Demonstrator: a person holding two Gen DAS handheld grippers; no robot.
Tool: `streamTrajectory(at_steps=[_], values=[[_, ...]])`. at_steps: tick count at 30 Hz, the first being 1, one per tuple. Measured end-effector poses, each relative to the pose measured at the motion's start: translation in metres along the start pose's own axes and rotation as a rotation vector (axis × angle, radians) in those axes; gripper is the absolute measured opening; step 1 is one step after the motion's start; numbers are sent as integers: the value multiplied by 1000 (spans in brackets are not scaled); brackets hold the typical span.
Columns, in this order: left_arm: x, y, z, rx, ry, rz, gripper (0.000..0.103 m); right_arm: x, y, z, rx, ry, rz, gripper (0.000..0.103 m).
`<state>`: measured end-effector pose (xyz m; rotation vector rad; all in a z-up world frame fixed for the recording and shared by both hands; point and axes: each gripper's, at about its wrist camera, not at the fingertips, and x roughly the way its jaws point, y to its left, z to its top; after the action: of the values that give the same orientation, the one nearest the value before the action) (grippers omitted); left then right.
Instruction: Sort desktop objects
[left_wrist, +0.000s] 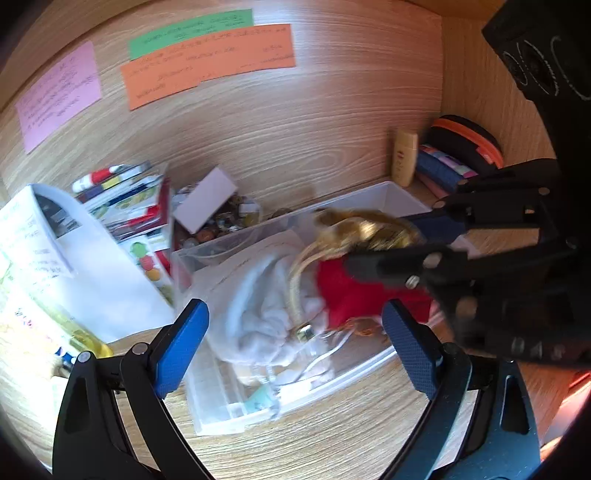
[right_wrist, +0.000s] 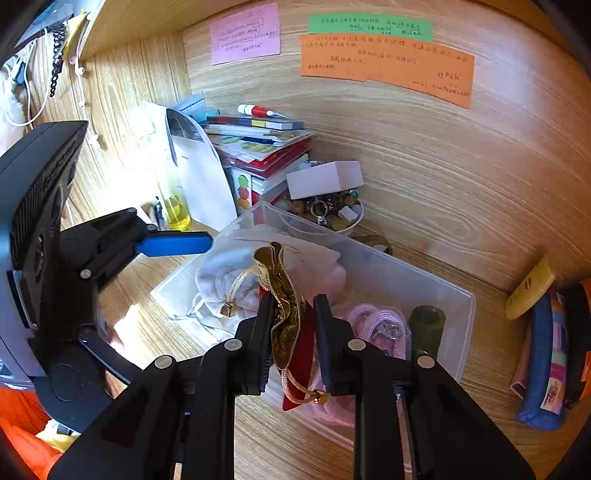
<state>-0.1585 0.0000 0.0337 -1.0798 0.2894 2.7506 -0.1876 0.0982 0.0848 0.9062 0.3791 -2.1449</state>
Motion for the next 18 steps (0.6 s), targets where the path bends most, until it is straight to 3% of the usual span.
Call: streamTrajectory(at_steps=[9,13,15,17,18], values=[[-16,35,-9,-109,-14,29,96,18,-28,-9,73,61,-16,15],[-18,44,-8,-146,-22,32,96,18,-29,-12,77,72,-44,20],[-17,44,-7,-154,-26,28,96,15,-26,-12,68,64,-64,30],[-17,42,-6,-154,-29,23,96,8,-23,-13,54,34,-103,52],[-18,41,-6,-153,-32,22,96,5,-21,-13,44,17,-120,55]])
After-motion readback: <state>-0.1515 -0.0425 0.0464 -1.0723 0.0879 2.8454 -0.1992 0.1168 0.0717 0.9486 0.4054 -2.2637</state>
